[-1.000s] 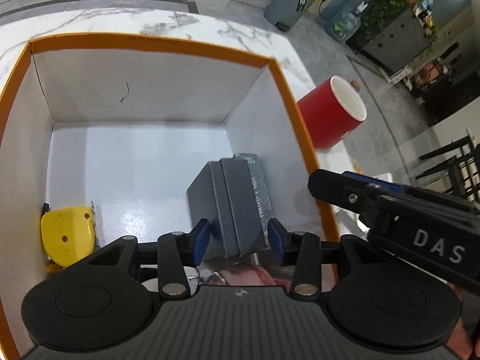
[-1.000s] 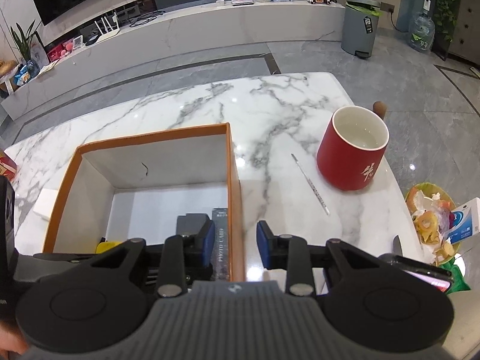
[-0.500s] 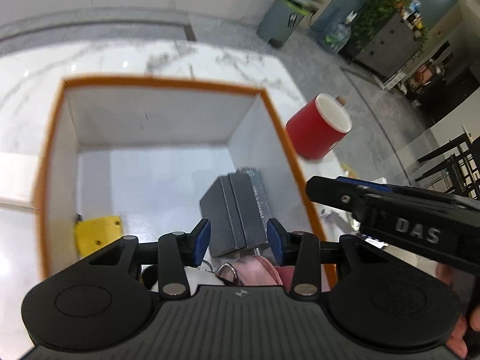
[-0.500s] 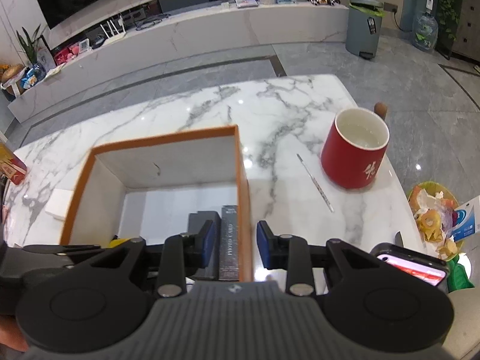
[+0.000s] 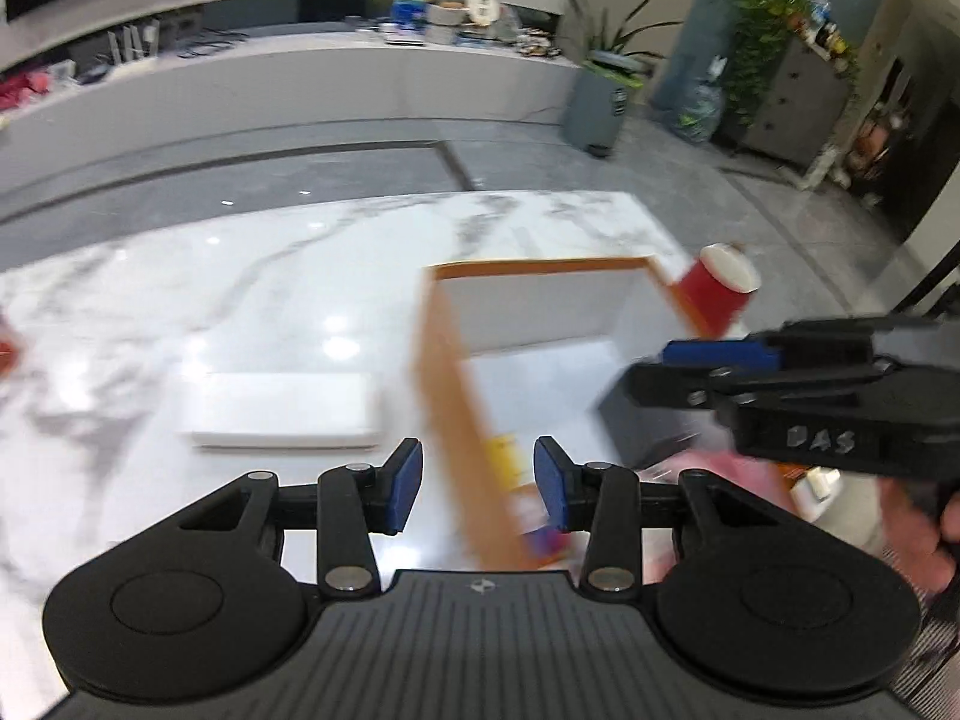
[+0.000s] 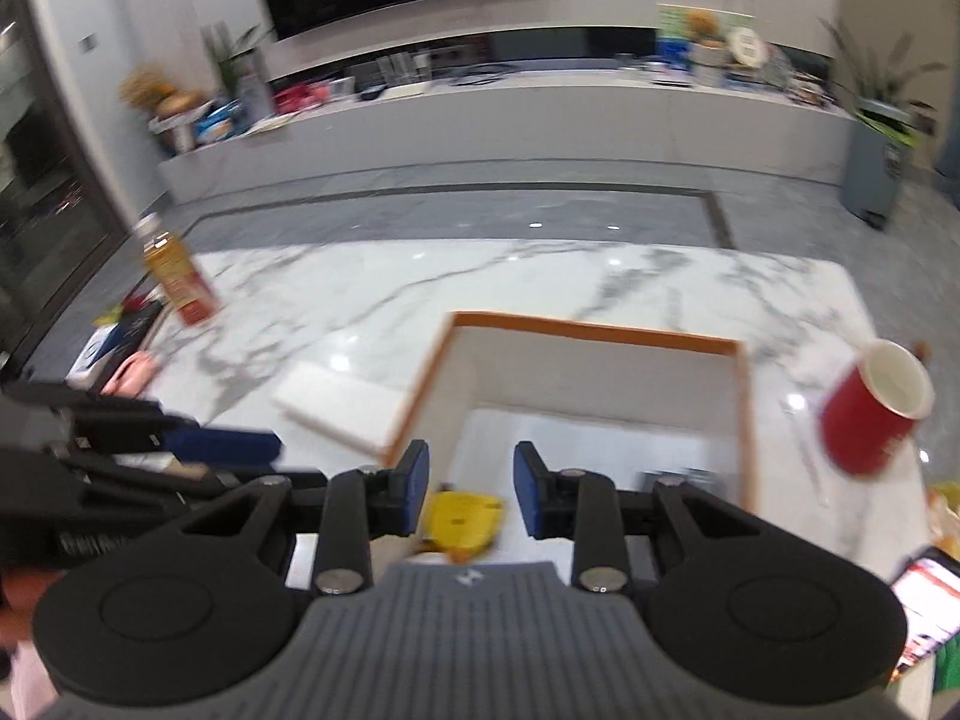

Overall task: Organize objects
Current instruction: 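Grasp the small cardboard box with the left tool while the right tool grasps the white box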

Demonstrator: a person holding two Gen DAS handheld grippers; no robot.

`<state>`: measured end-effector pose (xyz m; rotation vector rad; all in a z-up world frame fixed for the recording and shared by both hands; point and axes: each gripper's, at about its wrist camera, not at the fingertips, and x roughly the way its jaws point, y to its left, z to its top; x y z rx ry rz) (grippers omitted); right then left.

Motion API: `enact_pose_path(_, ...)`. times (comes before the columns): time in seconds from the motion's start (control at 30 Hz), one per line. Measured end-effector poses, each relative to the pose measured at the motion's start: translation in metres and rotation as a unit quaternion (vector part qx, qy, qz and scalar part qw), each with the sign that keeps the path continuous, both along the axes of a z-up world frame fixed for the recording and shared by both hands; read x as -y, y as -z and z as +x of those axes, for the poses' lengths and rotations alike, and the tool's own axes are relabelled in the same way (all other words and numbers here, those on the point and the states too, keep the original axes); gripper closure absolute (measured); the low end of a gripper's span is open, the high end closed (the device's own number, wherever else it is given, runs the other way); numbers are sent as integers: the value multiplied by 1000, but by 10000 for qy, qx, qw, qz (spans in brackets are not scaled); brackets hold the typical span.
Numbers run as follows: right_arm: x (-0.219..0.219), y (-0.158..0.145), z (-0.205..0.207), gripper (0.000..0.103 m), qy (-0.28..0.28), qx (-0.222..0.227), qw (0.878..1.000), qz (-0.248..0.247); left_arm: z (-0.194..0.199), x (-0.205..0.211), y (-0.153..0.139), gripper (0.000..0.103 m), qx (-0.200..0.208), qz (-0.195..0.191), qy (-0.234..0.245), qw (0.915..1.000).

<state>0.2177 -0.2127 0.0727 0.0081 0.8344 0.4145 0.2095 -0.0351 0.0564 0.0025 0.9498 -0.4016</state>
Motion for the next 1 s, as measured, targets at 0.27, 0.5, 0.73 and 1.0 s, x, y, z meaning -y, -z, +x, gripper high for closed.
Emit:
enact_pose_path(0.27, -78, 15, 0, 69, -971, -34, 9945, -398, -9, -71, 18, 54, 25, 987, 247, 9948)
enact_pose_path(0.5, -126, 41, 13, 62, -1641, -245, 9828, -806, -3, -99, 59, 42, -162, 1551, 1088, 9818)
enact_pose_path(0.73, -162, 71, 42, 52, -2290, -484, 9599, -1546, 9, -104, 102, 31, -232, 2372, 2275, 9442)
enact_pose_path(1.0, -199, 103, 84, 37, -3180, -524, 9128, -2509, 25, -103, 124, 24, -413, 2736, 3302, 9025)
